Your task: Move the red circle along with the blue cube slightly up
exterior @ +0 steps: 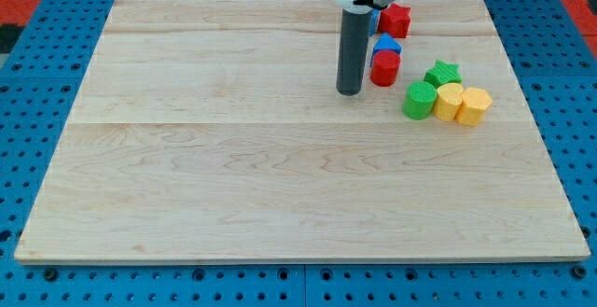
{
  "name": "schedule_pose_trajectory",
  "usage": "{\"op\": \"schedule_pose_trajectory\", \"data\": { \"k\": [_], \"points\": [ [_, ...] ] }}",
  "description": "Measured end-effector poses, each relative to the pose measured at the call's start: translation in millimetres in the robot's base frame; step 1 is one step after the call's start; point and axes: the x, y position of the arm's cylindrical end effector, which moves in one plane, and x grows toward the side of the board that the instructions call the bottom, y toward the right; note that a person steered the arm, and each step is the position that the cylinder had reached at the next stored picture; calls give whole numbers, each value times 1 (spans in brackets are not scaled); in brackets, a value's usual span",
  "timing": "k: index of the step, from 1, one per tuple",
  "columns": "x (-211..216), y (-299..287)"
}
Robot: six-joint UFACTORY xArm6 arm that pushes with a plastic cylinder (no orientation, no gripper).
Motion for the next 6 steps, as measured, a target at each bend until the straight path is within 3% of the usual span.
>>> {"op": "schedule_pose_trajectory", "data": {
  "k": [1,2,4,5,6],
  "points": [
    [0,98],
    [-4,121],
    [-11,56],
    [-46,52],
    [-73,103]
  ]
}}
